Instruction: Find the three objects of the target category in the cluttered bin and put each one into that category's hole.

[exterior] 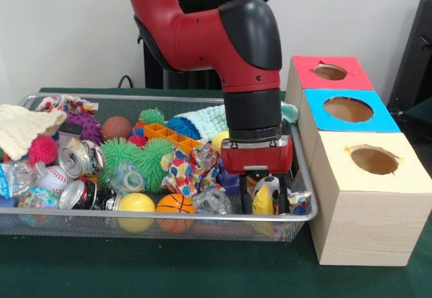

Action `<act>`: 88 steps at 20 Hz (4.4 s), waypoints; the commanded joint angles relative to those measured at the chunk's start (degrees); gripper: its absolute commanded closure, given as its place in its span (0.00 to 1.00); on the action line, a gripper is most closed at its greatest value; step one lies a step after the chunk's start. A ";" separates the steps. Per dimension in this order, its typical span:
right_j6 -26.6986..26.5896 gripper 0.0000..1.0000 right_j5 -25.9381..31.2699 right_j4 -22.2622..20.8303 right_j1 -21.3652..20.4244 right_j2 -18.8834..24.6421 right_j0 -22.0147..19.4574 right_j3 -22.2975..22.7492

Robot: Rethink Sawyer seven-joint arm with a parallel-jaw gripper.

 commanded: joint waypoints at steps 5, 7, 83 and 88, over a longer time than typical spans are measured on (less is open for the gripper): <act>13.11 0.00 -0.52 0.68 5.30 0.23 3.58 -2.68; 13.33 0.00 -0.74 0.40 5.69 0.24 3.57 -2.32; 15.49 0.00 30.52 13.52 -22.79 -24.33 10.61 13.16; 16.74 0.00 31.77 12.62 -26.79 -27.96 12.73 11.24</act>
